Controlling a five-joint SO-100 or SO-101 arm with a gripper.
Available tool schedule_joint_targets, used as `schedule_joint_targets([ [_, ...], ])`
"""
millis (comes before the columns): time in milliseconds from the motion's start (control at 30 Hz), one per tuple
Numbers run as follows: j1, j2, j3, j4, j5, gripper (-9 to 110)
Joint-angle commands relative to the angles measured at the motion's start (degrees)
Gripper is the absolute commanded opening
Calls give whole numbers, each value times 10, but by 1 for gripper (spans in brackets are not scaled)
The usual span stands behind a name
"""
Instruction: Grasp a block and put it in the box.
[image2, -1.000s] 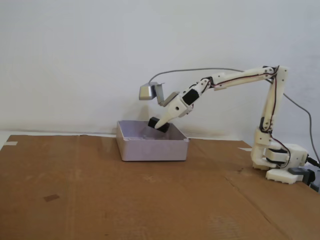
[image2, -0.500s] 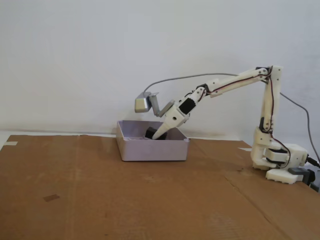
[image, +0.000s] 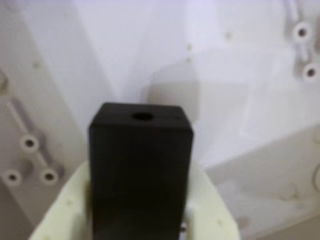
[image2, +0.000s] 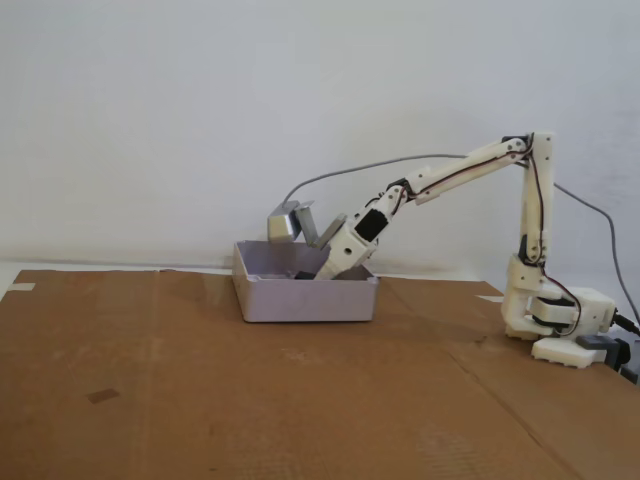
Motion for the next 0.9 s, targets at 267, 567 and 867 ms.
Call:
schedule_joint_targets([
  [267,4,16,-35,-30,-1,8],
  [567,14,16,-29,-48,-2,8],
  [867,15,16,-27,-48,-4,8],
])
